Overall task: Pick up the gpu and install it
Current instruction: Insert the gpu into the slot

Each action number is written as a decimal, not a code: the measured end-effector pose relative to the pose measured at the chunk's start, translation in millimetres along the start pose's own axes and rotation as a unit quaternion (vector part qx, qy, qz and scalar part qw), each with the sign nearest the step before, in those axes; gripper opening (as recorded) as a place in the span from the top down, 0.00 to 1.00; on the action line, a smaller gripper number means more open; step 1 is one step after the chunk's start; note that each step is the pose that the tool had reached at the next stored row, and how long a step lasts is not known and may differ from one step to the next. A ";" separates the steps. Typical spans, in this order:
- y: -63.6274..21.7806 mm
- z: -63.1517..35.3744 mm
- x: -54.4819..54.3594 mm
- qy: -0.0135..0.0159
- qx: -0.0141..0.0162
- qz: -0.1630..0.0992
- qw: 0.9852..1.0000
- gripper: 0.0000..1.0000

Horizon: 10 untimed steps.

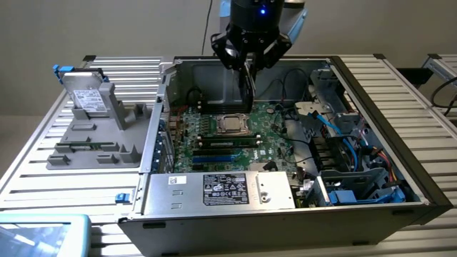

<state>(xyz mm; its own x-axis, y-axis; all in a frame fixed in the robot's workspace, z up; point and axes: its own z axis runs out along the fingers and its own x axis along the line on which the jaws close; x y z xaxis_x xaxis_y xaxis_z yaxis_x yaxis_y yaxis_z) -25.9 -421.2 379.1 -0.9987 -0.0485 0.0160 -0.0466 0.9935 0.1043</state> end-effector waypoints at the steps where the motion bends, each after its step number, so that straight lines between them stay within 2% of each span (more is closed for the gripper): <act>1: 0.0 0.0 0.0 0.001 0.000 -0.009 1.000 0.72; 6: 0.0 0.0 0.0 0.006 0.001 -0.054 0.999 0.72; 10: 0.0 0.0 0.0 0.010 0.001 -0.091 0.996 0.72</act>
<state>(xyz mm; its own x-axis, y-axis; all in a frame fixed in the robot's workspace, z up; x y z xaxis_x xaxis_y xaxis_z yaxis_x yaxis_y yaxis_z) -26.0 -421.2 379.1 -0.9733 -0.2290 0.0160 -0.2262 0.9685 0.1042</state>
